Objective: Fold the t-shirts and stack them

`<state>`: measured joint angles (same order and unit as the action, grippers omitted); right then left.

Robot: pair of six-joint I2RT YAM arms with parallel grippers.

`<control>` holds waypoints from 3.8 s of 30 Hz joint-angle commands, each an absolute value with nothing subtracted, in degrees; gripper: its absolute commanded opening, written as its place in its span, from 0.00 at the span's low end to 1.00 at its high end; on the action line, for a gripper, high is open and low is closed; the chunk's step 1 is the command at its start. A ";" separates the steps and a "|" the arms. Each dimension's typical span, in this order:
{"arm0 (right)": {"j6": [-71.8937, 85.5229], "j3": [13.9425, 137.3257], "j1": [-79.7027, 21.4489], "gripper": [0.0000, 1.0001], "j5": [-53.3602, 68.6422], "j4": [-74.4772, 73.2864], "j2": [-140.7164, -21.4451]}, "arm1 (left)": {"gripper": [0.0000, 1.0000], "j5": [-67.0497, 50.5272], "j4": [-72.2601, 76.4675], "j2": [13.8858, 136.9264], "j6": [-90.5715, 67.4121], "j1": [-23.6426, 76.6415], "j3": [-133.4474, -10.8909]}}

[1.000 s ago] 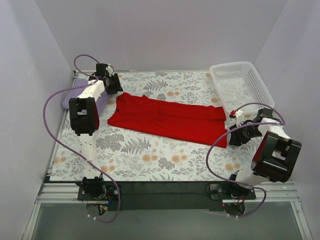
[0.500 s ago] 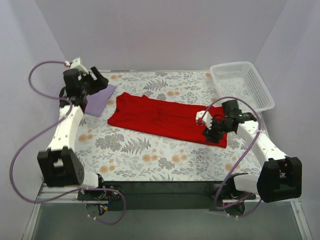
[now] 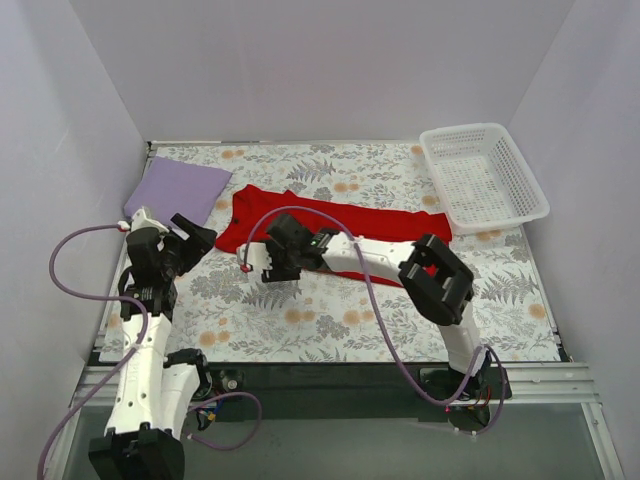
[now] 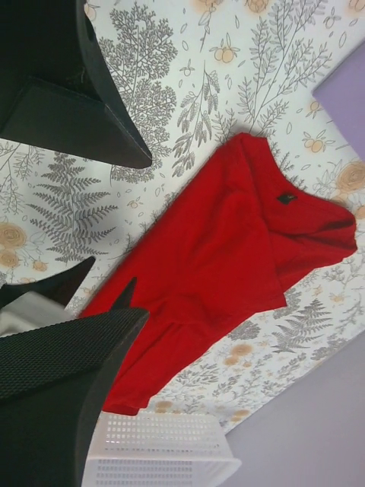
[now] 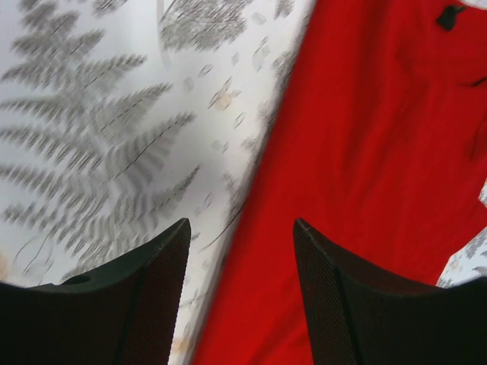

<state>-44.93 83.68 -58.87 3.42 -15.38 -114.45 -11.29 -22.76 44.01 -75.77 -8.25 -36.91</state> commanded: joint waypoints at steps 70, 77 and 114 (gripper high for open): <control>-8.09 132.45 -39.20 0.68 32.17 -20.66 -147.21 | 0.56 4.40 -35.42 41.22 -79.45 -8.17 -41.75; -4.05 128.85 -38.50 0.66 36.37 -20.39 -148.89 | 0.55 2.73 -34.54 41.57 -80.07 -8.17 -41.57; -10.80 117.97 -22.50 0.68 18.27 -19.94 -130.01 | 0.50 -25.67 -5.90 62.03 -88.59 -3.09 -31.20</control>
